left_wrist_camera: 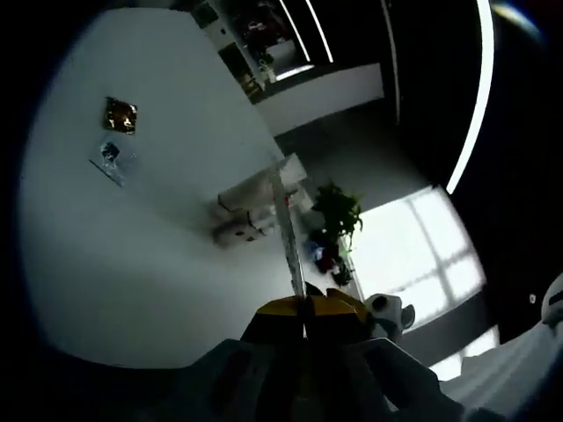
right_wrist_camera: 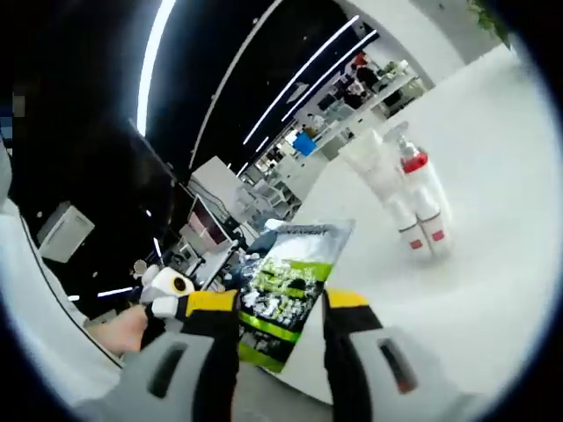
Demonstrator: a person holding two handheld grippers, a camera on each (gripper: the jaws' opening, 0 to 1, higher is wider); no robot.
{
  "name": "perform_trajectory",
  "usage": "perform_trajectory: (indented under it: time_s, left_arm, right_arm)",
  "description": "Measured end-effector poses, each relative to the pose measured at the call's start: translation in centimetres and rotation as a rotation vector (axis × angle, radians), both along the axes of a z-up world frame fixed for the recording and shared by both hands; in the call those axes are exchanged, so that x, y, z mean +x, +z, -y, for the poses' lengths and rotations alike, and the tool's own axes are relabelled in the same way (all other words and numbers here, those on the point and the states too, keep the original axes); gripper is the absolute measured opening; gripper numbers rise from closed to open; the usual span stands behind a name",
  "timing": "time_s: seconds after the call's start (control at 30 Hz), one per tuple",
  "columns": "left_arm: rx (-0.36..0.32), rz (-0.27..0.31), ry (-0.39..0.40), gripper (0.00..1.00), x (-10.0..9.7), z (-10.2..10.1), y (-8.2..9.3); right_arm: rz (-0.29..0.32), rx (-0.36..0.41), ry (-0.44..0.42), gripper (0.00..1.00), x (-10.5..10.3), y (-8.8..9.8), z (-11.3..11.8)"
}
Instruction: Arrange the skincare products in the storage area until every visible bottle or jar stands upright without overlapping.
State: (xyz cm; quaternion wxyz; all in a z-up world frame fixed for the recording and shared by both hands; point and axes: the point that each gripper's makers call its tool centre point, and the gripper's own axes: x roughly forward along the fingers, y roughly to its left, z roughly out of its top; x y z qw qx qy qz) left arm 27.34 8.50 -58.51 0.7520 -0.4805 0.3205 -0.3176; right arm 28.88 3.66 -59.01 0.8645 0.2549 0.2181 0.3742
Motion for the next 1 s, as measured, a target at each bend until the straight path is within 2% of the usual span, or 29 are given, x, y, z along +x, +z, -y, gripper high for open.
perform_trajectory:
  time_s: [0.1,0.17,0.3,0.47,0.8,0.93,1.0]
  left_arm:
    - [0.009,-0.001,0.003,0.0,0.5,-0.1,-0.4]
    - [0.015,-0.001,0.008,0.0,0.9,-0.1,-0.6]
    - [0.014,-0.007,0.012,0.0,1.7,-0.2,-1.1]
    - [0.027,-0.022,0.006,0.0,2.7,-0.1,-1.7]
    - [0.063,-0.036,0.004,0.0,4.7,-0.3,-3.5]
    - [0.074,-0.034,0.001,0.0,5.4,-0.4,-4.2]
    - [0.077,-0.037,0.006,0.0,5.9,-0.6,-4.7]
  right_arm:
    - [0.012,-0.053,-0.007,0.64,0.2,-0.3,0.1]
    - [0.018,-0.075,0.003,0.7,0.2,-0.3,0.1]
    - [0.028,-0.105,0.014,0.72,0.4,-0.4,0.4]
    - [0.062,-0.182,0.012,0.8,0.3,-0.6,1.1]
    - [0.063,-0.31,-0.004,0.85,-0.4,-1.9,3.9]
    - [0.099,-0.354,-0.014,0.89,-0.3,-2.2,4.6]
    - [0.081,-0.359,-0.022,0.92,-0.3,-2.7,4.8]
